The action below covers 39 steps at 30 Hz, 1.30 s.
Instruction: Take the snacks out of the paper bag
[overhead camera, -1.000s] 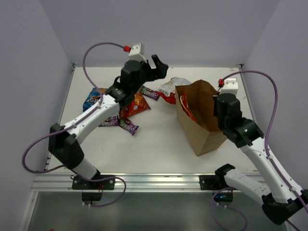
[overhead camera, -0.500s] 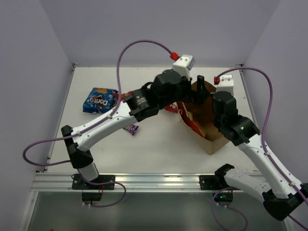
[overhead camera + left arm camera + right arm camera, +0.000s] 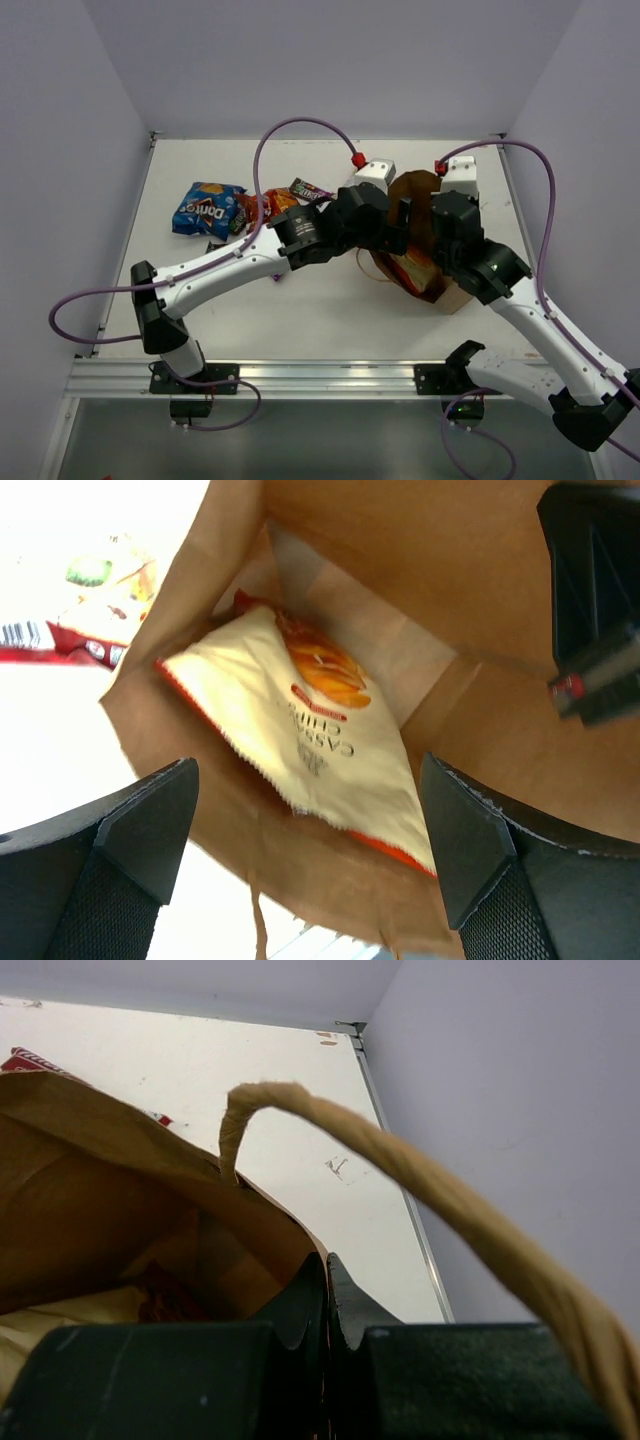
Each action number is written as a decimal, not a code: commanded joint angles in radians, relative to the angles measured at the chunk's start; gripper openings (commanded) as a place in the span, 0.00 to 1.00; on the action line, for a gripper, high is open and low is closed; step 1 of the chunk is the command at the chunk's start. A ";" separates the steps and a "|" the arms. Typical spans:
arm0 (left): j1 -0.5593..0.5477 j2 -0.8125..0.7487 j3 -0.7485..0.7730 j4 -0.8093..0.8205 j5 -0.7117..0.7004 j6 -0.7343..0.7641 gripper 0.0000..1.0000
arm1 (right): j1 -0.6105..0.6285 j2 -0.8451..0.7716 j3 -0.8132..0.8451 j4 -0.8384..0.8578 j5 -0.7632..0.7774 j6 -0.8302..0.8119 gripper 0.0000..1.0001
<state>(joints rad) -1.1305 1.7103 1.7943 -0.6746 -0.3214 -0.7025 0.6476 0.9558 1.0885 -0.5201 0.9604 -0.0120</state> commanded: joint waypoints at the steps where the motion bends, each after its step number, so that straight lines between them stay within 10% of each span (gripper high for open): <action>1: -0.012 -0.092 -0.022 -0.005 -0.061 -0.066 0.98 | 0.009 -0.005 -0.004 0.060 0.073 0.004 0.00; 30: 0.012 0.091 -0.154 0.107 -0.073 -0.229 0.90 | 0.069 0.031 -0.002 -0.032 0.012 0.228 0.00; 33: 0.017 0.101 -0.154 0.122 -0.096 -0.232 0.79 | 0.069 0.020 -0.010 -0.032 -0.011 0.234 0.00; 39: 0.026 0.065 -0.138 0.118 -0.117 -0.218 0.07 | 0.067 0.012 -0.041 -0.015 -0.012 0.234 0.00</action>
<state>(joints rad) -1.1107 1.8175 1.6398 -0.5892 -0.3904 -0.9161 0.7181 0.9760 1.0729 -0.5152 0.9485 0.1879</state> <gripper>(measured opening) 0.126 0.025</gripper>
